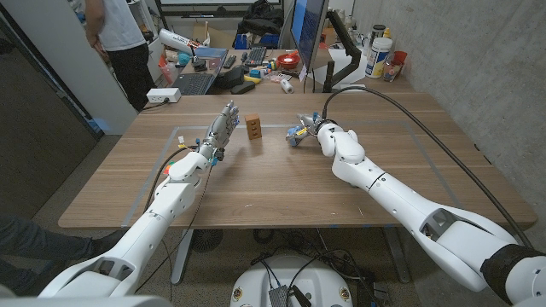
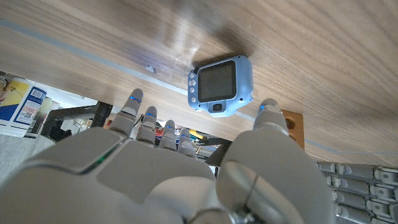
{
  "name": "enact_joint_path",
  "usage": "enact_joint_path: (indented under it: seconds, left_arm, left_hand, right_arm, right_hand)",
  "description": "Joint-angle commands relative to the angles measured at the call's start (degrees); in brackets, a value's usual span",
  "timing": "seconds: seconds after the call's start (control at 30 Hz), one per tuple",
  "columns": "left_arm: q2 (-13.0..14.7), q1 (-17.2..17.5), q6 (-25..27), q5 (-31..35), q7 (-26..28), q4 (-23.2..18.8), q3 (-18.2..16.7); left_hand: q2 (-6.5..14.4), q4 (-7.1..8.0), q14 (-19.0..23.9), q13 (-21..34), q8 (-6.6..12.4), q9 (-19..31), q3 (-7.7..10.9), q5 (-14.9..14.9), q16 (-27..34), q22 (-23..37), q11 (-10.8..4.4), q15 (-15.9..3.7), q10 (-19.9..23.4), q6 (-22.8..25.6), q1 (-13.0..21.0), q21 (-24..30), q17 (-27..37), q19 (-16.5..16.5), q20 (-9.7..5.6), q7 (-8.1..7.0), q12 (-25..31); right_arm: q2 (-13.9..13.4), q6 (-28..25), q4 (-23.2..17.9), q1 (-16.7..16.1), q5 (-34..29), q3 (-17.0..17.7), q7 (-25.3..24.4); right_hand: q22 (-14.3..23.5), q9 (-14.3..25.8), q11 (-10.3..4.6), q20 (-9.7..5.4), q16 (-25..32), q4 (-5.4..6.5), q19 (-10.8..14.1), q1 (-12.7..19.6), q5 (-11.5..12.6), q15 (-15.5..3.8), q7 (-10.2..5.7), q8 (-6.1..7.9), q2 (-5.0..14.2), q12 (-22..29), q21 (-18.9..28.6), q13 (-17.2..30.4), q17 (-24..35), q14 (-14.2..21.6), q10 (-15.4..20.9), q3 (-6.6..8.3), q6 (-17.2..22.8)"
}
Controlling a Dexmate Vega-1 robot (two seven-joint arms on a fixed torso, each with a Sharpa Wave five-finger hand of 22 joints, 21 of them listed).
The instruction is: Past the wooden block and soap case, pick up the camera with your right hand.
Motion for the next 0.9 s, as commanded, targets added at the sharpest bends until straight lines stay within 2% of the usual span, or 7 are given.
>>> enact_joint_path:
  seconds: [0.03,0.9]
  left_arm:
    - [-0.18,-0.08,-0.19,-0.13,-0.16,0.27,-0.06]
    - [-0.04,0.37,0.28,0.03,0.6,-0.44,-0.13]
  left_hand:
    - [0.52,0.16,-0.27,0.17,0.0,0.16,-0.18,0.44,-0.01,0.2,0.11,0.13,-0.29,-0.05,0.07,0.07,0.1,-0.58,-0.1,0.18,0.09]
    - [0.68,0.13,-0.27,0.17,0.08,0.17,-0.46,0.45,0.0,0.2,-0.02,0.1,-0.36,0.22,0.16,0.06,0.11,-0.68,0.05,0.09,0.07]
  right_arm:
    - [0.17,-0.77,0.77,0.3,-0.62,-0.6,0.22]
    - [1.27,-0.78,4.88,2.32,0.52,-1.6,1.5]
  right_hand:
    - [0.28,0.25,0.35,0.04,0.48,-0.02,0.49,0.44,0.49,0.17,-0.06,0.56,-0.34,0.39,-0.23,0.13,0.28,0.73,0.22,-0.35,-0.4]
    - [0.32,0.25,0.57,0.11,0.63,-0.04,2.38,0.78,0.89,-0.04,-0.1,1.15,-0.22,0.8,-0.15,0.16,0.27,1.73,1.15,-0.61,1.06]
